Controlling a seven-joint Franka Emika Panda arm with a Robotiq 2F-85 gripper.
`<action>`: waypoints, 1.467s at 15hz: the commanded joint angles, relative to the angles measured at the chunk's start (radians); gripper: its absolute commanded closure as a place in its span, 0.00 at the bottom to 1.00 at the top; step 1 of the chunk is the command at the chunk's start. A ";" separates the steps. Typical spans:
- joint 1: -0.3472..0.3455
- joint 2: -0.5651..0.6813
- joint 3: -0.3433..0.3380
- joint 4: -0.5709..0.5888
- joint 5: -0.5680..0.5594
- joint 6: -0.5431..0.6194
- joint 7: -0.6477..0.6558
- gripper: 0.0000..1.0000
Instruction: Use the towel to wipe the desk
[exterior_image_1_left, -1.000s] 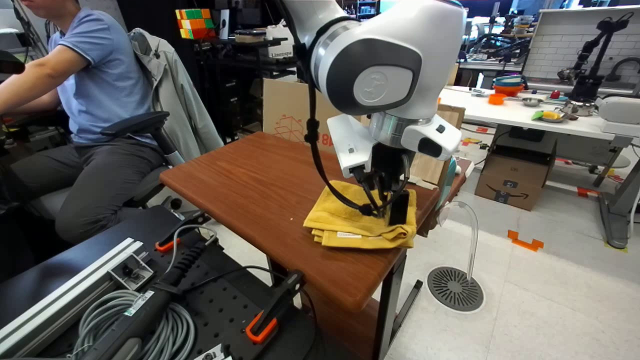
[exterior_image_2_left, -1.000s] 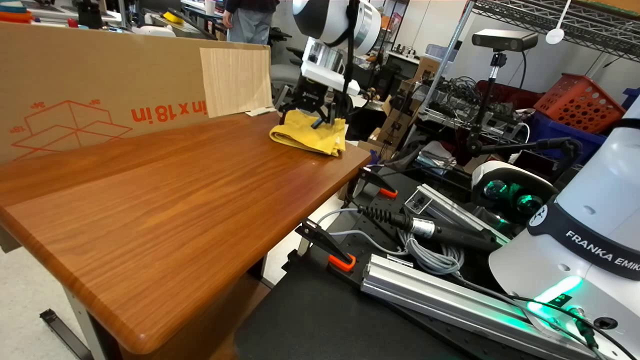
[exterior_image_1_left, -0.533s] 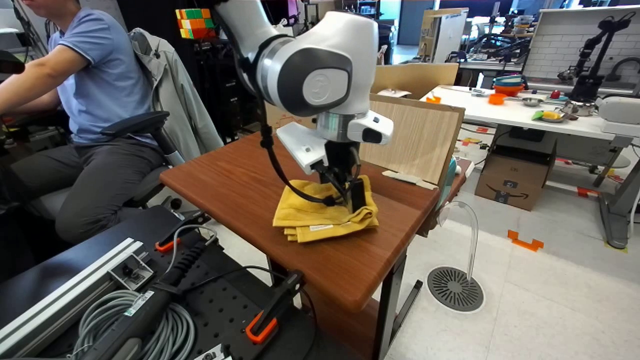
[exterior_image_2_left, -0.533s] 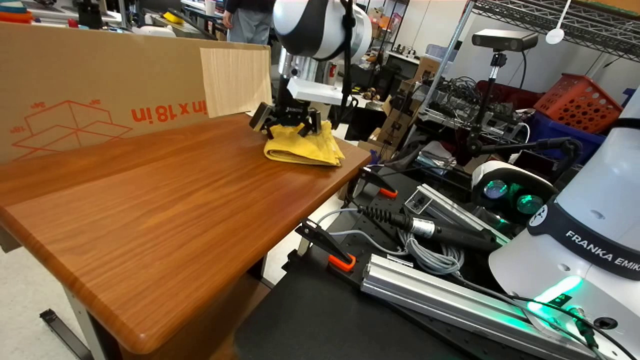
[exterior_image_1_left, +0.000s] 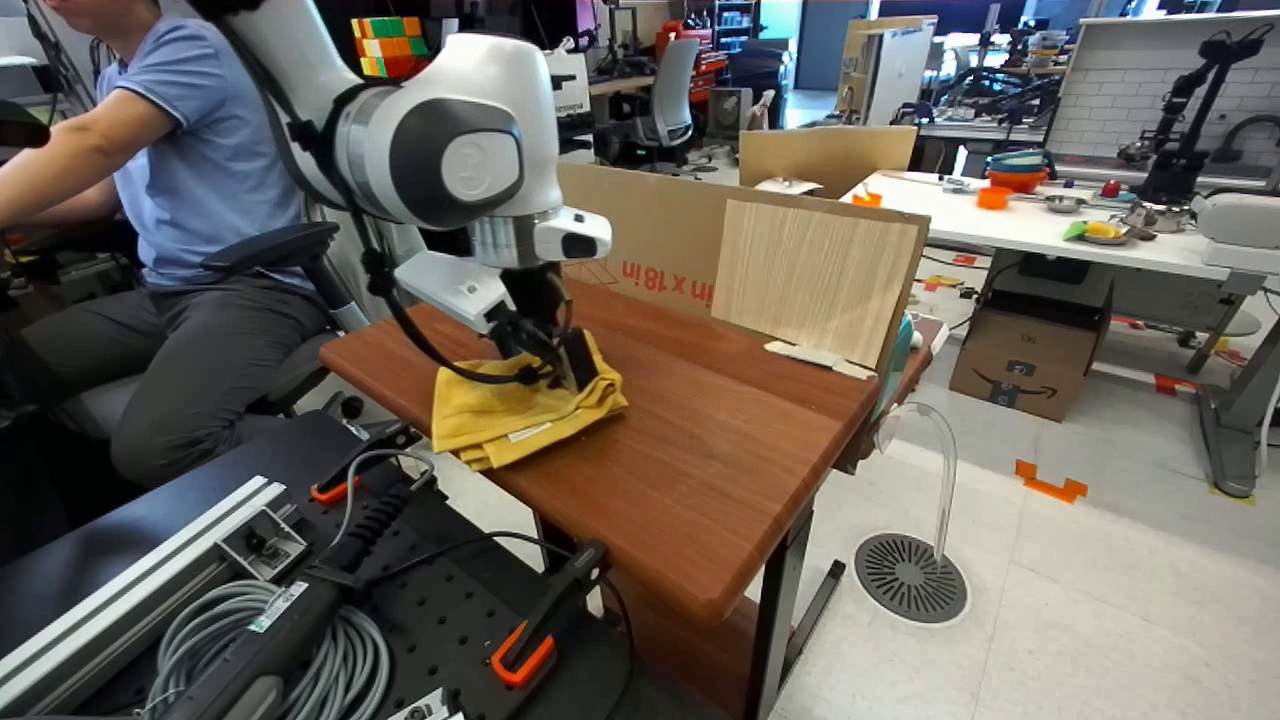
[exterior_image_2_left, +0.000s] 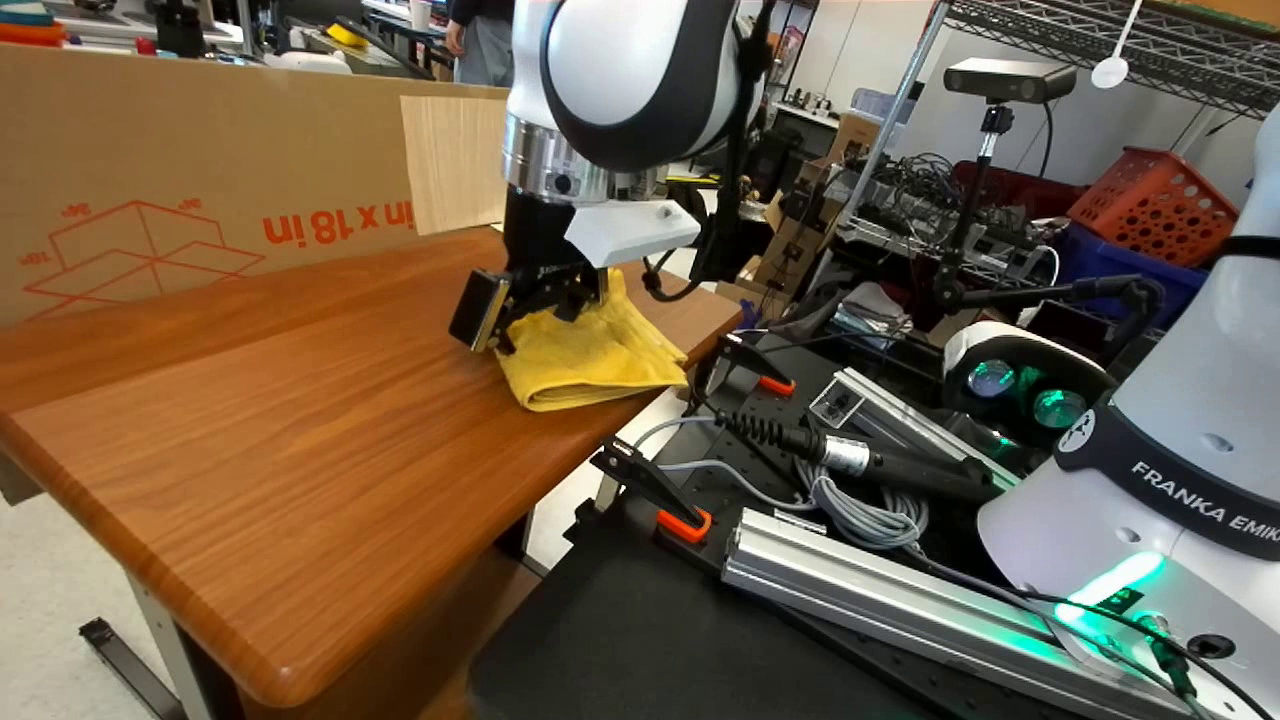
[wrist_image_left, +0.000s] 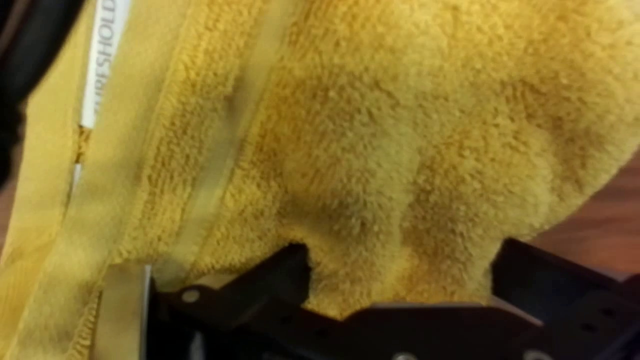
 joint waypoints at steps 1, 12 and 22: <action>0.079 -0.046 0.039 -0.067 -0.040 0.024 0.046 0.00; -0.004 0.002 0.125 0.001 0.069 0.003 -0.013 0.00; -0.244 0.227 0.406 0.263 0.377 0.168 -0.183 0.00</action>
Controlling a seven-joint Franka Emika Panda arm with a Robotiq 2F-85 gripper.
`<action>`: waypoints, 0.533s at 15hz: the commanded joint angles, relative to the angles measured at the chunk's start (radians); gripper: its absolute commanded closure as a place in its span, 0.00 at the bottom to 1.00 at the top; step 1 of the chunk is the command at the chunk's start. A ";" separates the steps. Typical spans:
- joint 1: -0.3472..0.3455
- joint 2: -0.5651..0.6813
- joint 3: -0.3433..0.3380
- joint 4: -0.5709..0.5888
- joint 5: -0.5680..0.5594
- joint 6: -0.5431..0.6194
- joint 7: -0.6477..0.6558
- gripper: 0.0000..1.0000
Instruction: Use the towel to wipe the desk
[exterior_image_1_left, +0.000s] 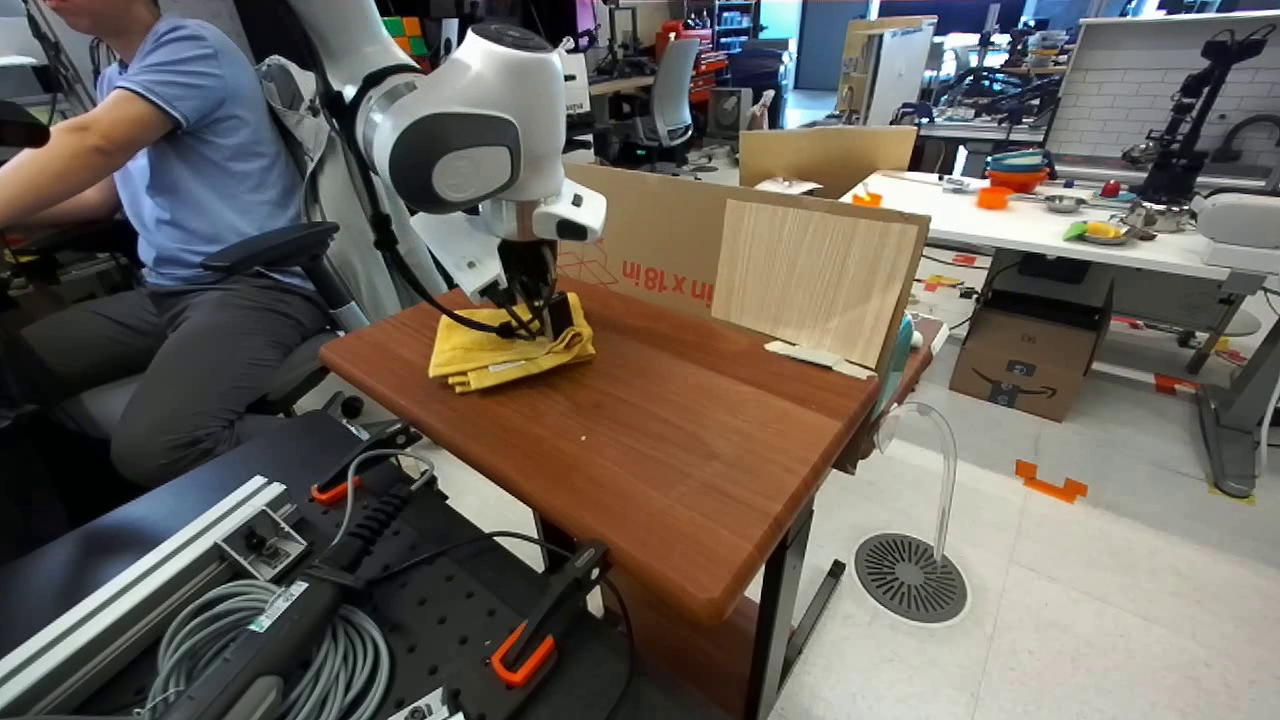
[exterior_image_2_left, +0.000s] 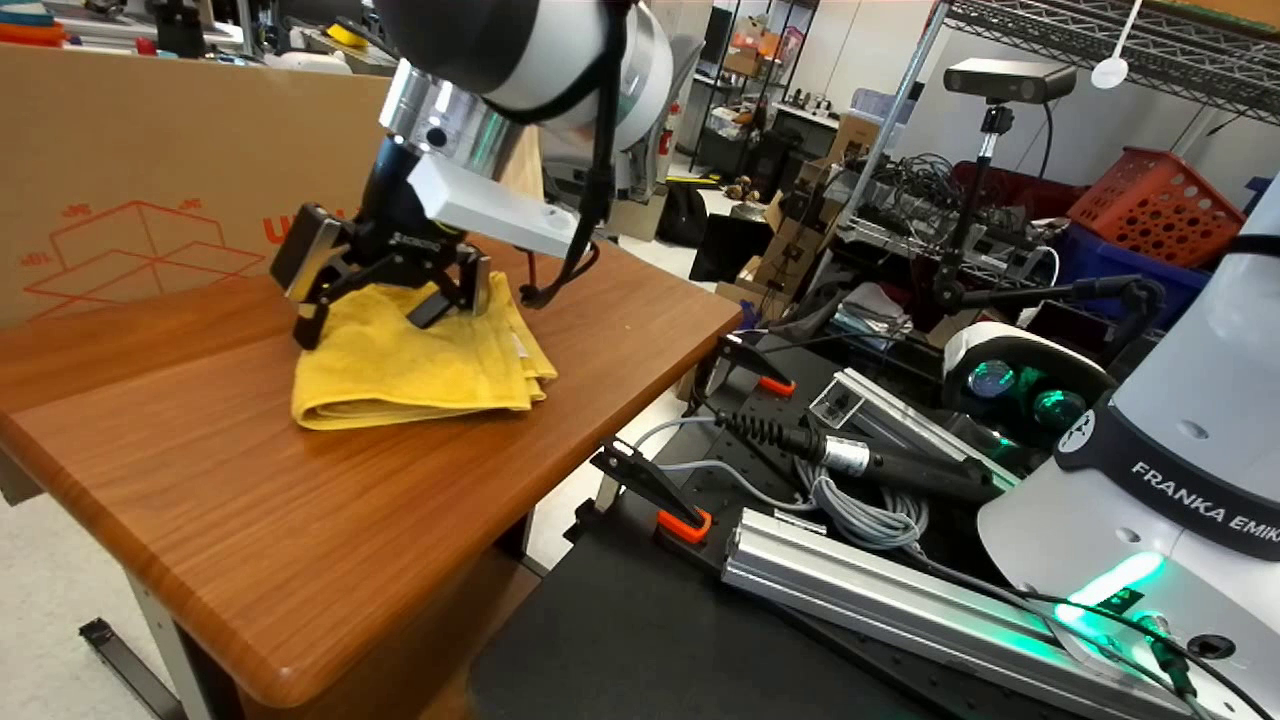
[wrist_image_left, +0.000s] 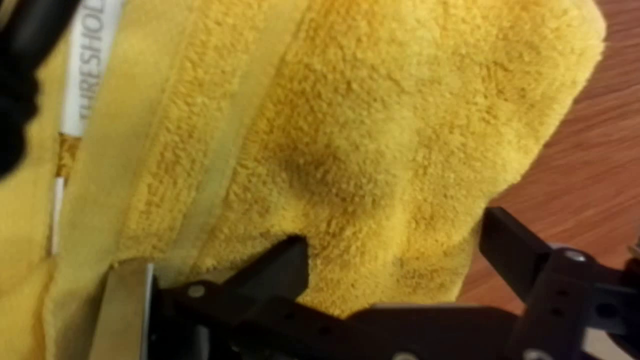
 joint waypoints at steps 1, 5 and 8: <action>-0.005 0.111 0.084 0.085 0.024 0.064 -0.041 0.00; 0.048 0.159 0.106 0.129 -0.004 0.092 -0.022 0.00; 0.078 0.195 0.101 0.194 -0.014 0.145 -0.006 0.00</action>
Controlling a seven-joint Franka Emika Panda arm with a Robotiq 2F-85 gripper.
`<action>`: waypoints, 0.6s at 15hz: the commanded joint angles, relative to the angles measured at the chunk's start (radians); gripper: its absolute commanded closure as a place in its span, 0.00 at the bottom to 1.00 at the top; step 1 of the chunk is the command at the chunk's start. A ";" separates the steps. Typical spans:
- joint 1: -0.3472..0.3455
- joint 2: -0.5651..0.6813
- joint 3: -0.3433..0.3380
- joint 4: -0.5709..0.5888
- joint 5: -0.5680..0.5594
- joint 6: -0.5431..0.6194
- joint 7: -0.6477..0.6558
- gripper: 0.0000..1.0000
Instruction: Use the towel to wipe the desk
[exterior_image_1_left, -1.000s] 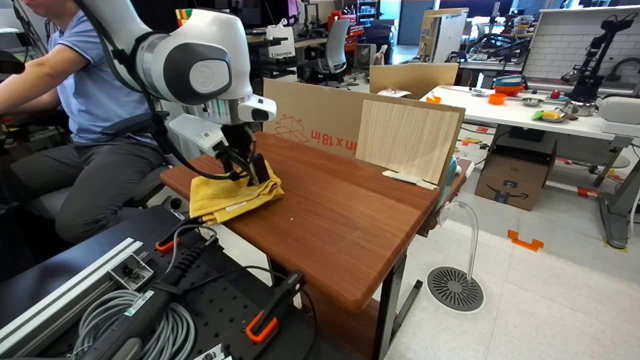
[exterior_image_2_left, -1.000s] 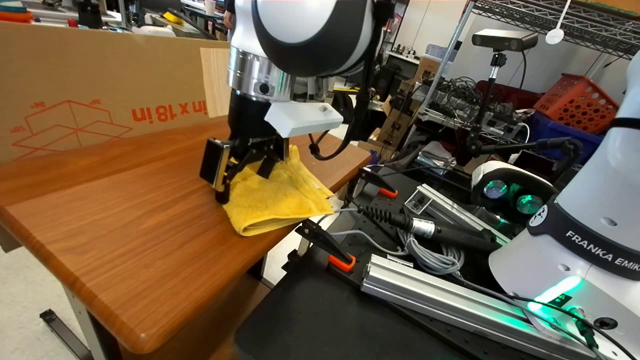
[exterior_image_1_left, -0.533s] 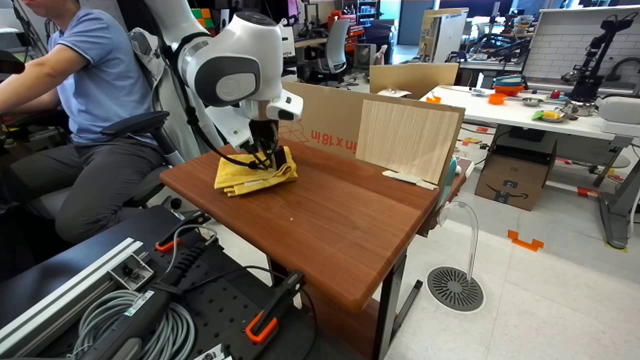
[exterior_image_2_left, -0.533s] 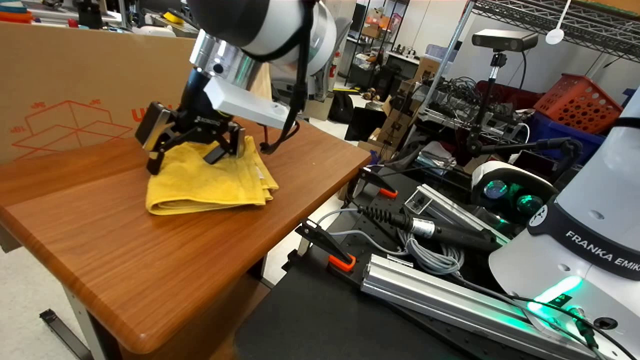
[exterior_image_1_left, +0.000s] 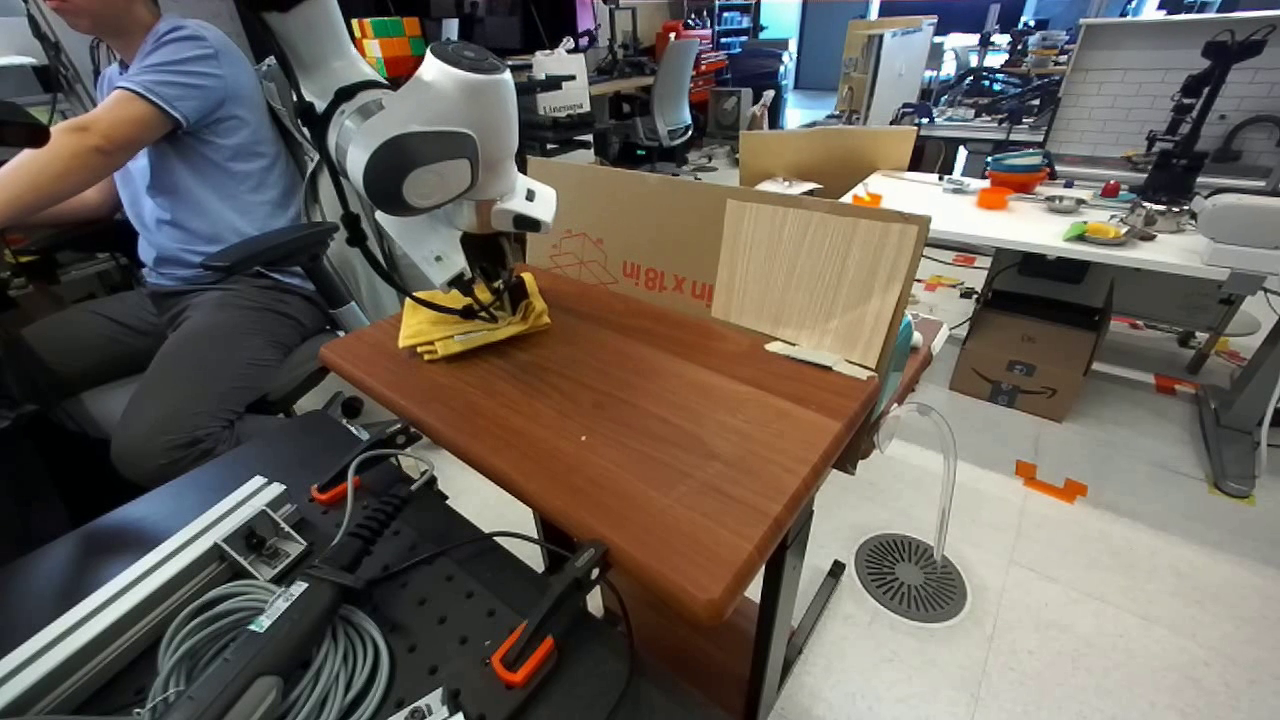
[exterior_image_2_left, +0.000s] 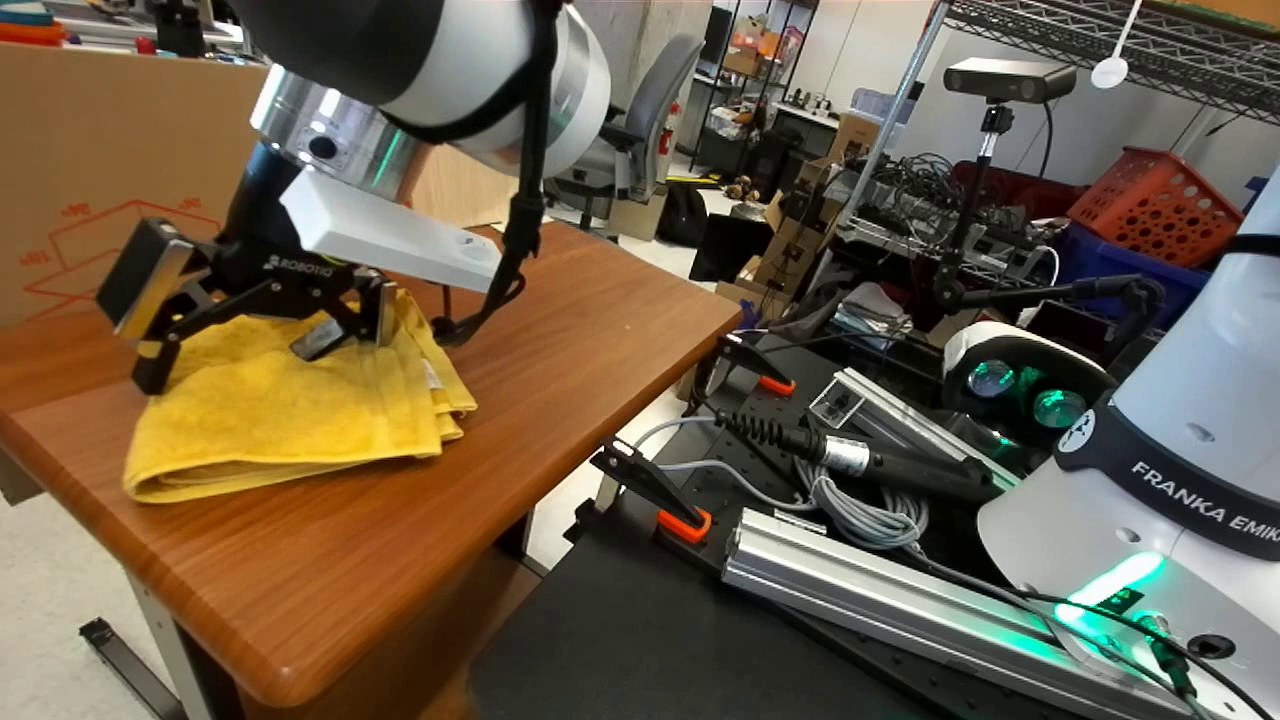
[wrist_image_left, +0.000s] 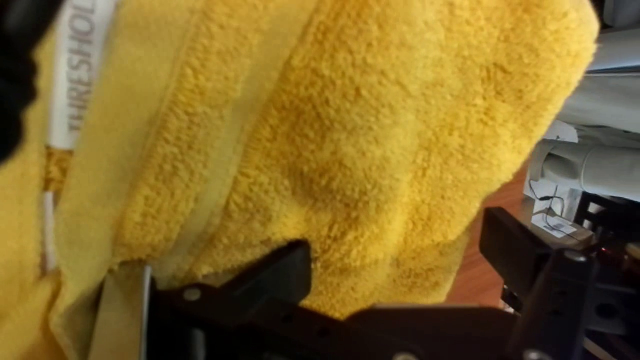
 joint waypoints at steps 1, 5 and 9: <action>0.024 0.105 0.008 0.114 -0.014 0.090 0.006 0.00; 0.011 0.154 0.003 0.213 -0.017 0.117 0.038 0.00; -0.072 0.134 -0.007 0.186 0.011 0.064 0.071 0.00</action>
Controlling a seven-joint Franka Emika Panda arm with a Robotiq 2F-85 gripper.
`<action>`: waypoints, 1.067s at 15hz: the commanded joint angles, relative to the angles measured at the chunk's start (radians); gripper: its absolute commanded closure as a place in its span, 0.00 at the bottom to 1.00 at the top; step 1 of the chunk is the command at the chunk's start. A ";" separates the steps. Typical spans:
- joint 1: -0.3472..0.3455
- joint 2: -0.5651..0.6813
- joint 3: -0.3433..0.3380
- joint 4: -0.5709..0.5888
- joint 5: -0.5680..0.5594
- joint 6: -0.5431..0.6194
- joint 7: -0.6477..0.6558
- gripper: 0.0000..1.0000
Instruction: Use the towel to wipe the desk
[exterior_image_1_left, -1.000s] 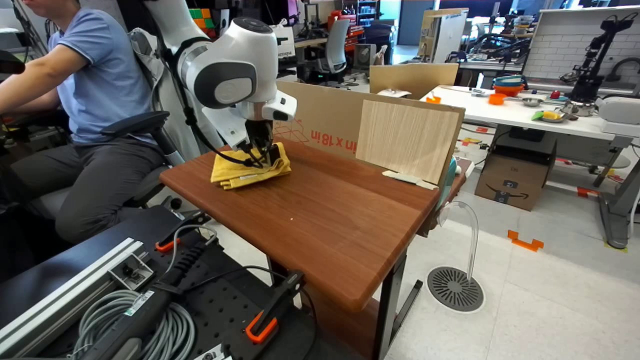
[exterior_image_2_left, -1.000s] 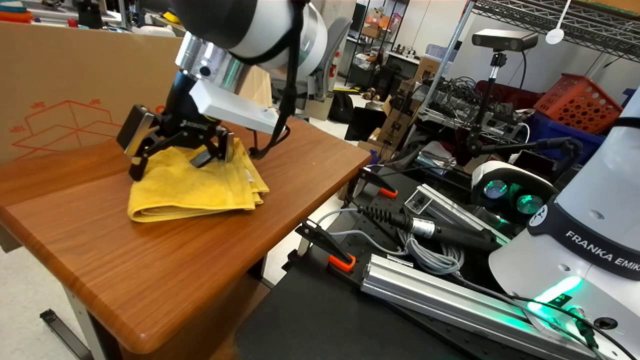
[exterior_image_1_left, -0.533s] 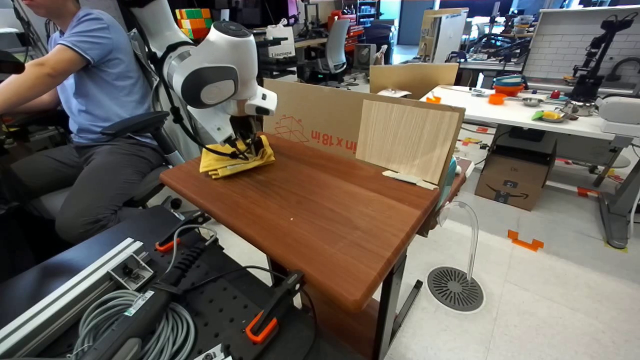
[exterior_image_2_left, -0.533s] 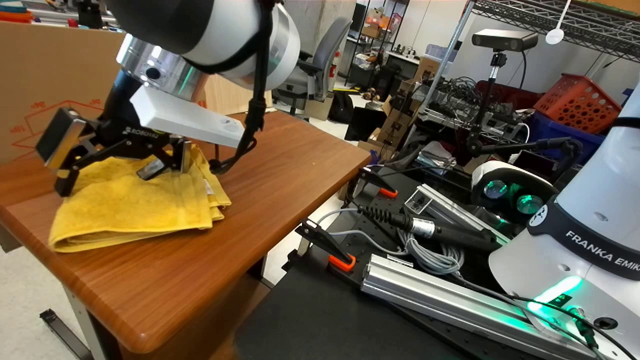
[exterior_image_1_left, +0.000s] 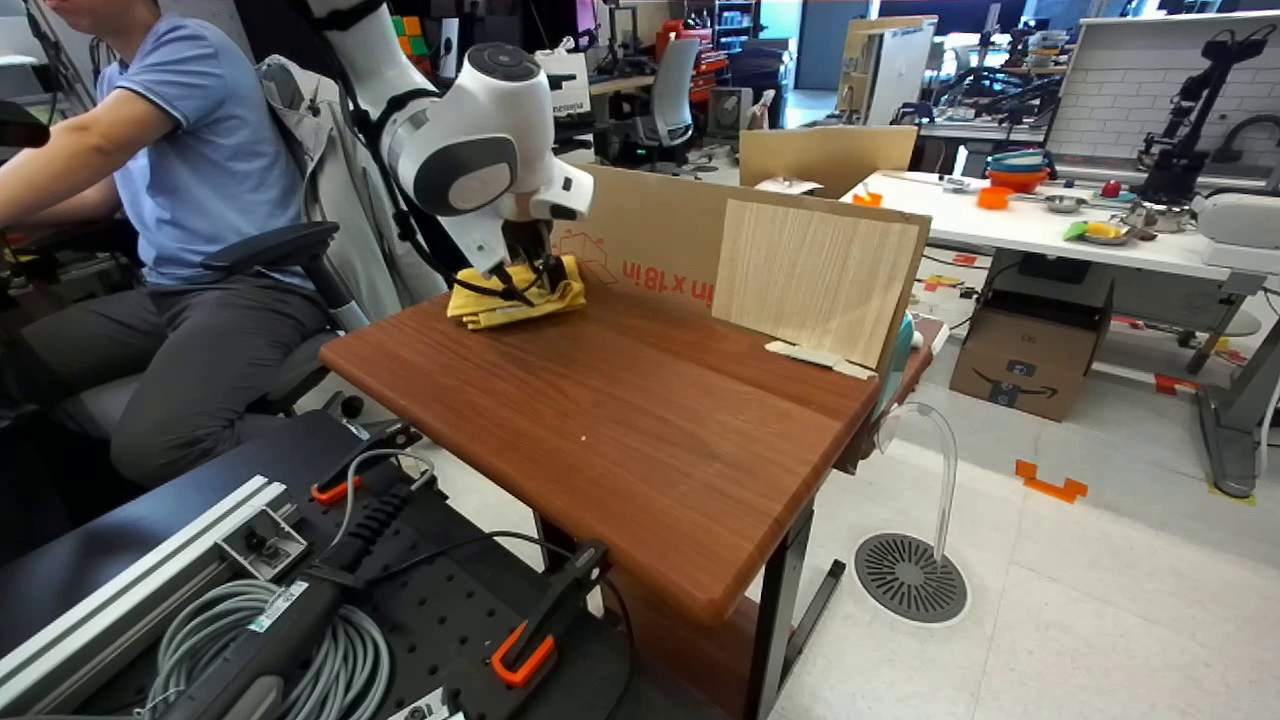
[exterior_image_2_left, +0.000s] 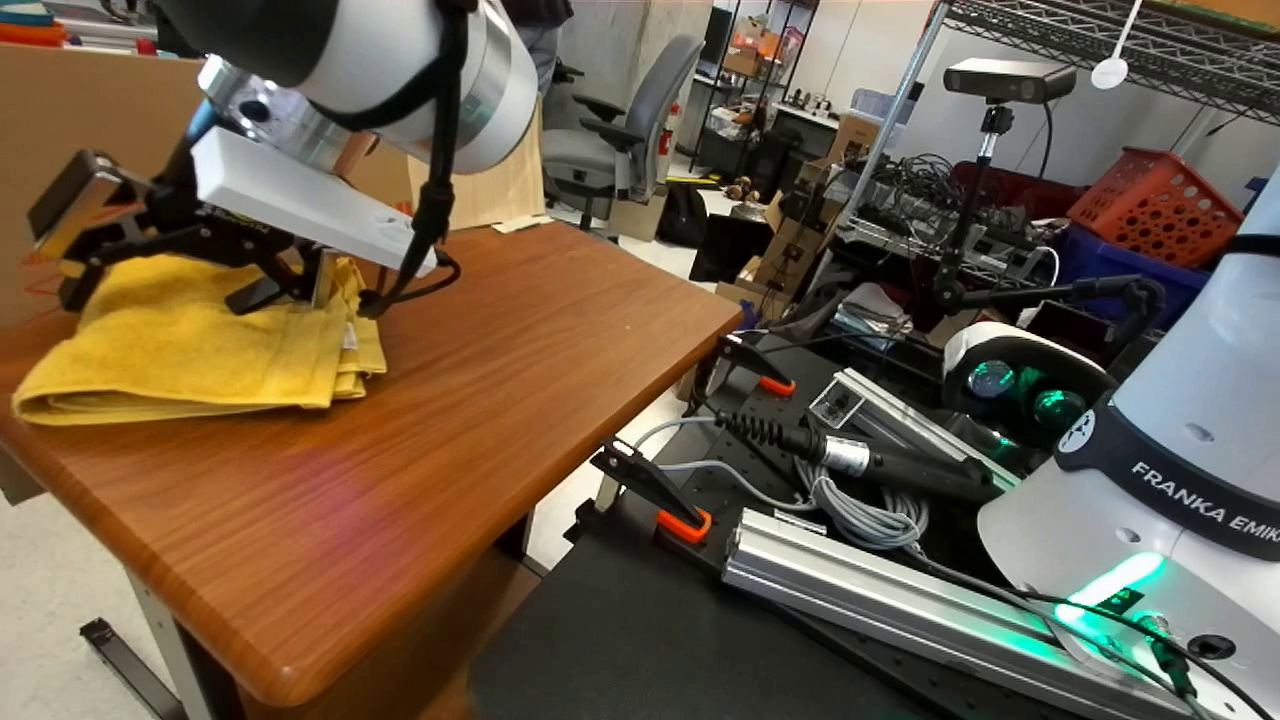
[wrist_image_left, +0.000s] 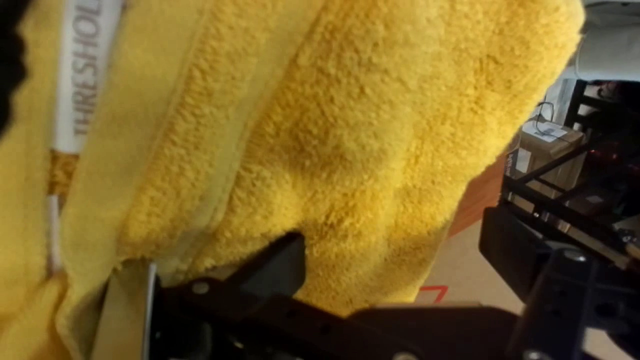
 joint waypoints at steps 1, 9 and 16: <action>-0.085 -0.001 -0.008 -0.027 0.015 -0.023 0.035 0.00; -0.383 -0.064 0.013 -0.072 0.098 -0.141 0.048 0.00; -0.404 -0.189 -0.126 -0.176 0.196 -0.401 0.036 0.00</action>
